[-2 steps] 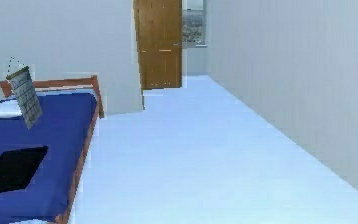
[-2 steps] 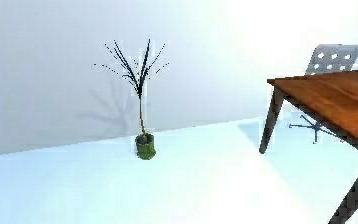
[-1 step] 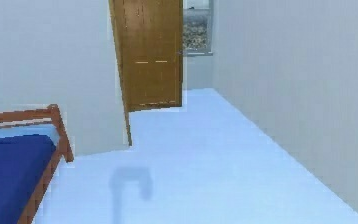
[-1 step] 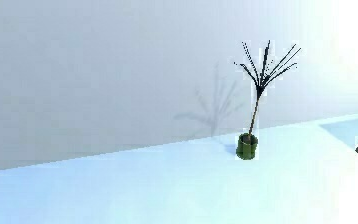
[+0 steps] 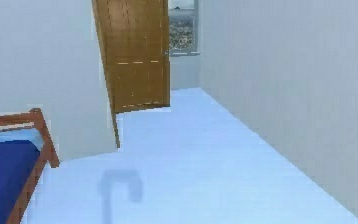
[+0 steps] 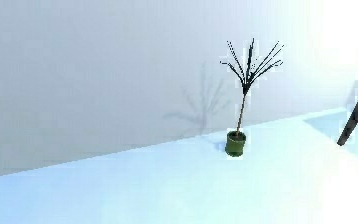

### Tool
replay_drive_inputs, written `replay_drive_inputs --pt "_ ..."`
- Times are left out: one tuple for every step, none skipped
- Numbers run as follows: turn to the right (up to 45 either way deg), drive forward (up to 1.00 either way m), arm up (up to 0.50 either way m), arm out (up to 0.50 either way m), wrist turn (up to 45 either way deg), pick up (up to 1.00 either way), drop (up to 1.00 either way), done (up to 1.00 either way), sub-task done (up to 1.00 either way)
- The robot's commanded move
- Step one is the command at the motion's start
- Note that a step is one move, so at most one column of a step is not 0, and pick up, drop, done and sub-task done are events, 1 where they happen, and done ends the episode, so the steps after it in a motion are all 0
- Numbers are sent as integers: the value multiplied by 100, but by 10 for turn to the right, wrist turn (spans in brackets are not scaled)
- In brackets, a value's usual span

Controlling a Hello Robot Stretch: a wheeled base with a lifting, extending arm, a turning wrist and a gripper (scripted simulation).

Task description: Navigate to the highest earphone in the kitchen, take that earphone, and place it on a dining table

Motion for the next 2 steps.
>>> replay_drive_inputs --pt "0 100 0 0 0 0 0 0 0" --pt "0 80 0 0 0 0 0 0 0"
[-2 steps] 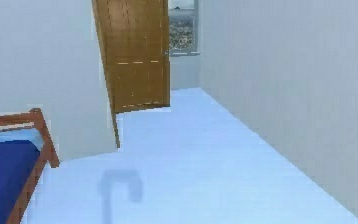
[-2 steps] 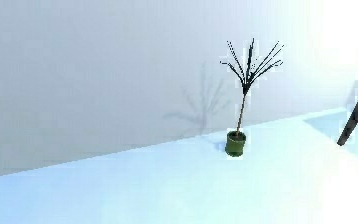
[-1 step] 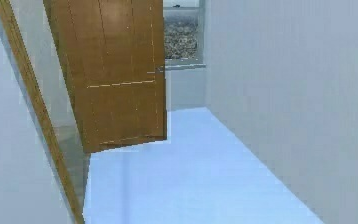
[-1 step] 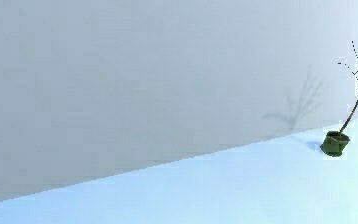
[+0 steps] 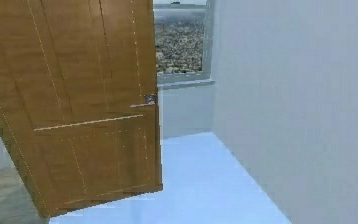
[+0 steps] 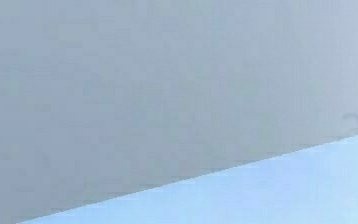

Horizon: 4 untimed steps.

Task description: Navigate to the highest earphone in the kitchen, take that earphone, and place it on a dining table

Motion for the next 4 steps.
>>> replay_drive_inputs --pt "-150 0 0 0 0 0 0 0 0" --pt "0 20 0 0 0 0 0 0 0" --pt "-180 0 0 0 0 0 0 0 0" --pt "0 35 0 0 0 0 0 0 0"
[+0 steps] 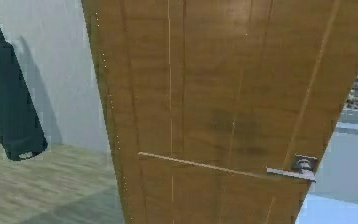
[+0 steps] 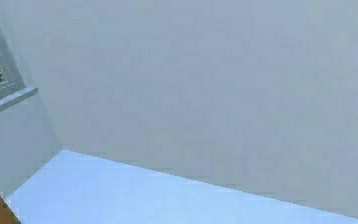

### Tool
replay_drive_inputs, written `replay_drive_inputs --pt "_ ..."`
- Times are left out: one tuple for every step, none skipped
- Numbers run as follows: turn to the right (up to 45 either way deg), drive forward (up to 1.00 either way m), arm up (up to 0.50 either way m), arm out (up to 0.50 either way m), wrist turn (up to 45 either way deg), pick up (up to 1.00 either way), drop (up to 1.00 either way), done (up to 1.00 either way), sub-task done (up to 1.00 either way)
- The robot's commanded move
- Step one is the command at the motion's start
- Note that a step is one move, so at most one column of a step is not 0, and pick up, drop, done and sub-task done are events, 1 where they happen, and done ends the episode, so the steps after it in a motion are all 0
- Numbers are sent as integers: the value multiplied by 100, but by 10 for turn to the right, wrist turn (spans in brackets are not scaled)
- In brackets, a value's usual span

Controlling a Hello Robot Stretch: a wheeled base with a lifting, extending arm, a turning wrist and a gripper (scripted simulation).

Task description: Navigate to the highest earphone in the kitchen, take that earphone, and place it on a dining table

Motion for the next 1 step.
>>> replay_drive_inputs --pt "-450 0 0 0 0 0 0 0 0"
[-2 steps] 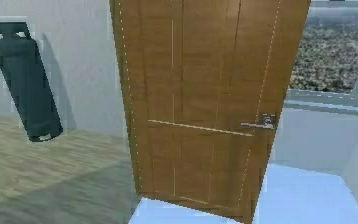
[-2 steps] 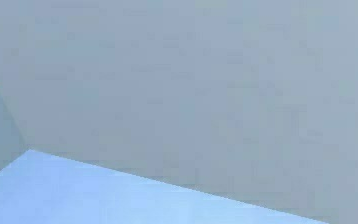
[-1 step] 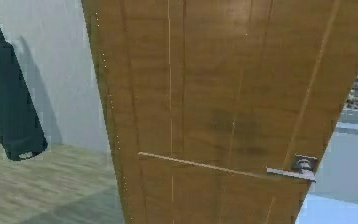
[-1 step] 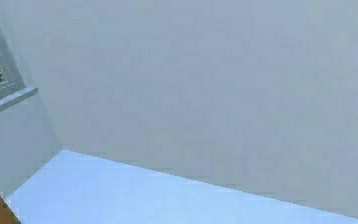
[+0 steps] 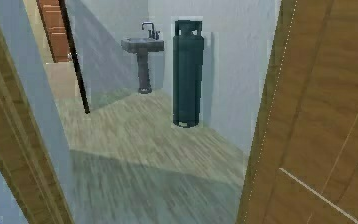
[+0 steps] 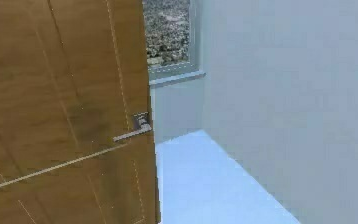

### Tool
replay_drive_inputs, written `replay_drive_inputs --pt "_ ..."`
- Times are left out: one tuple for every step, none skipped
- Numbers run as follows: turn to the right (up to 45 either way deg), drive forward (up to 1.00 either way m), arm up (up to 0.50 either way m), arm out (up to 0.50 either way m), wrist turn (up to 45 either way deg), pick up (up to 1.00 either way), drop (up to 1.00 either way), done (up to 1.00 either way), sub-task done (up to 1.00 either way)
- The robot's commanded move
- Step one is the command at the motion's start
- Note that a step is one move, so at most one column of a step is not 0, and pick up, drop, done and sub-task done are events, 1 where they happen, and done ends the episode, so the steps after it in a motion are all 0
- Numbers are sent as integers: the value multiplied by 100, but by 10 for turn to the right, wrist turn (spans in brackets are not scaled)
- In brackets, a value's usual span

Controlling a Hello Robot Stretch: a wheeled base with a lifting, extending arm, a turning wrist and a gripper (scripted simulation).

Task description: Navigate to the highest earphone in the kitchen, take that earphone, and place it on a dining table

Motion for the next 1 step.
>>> replay_drive_inputs --pt "0 65 0 0 0 0 0 0 0"
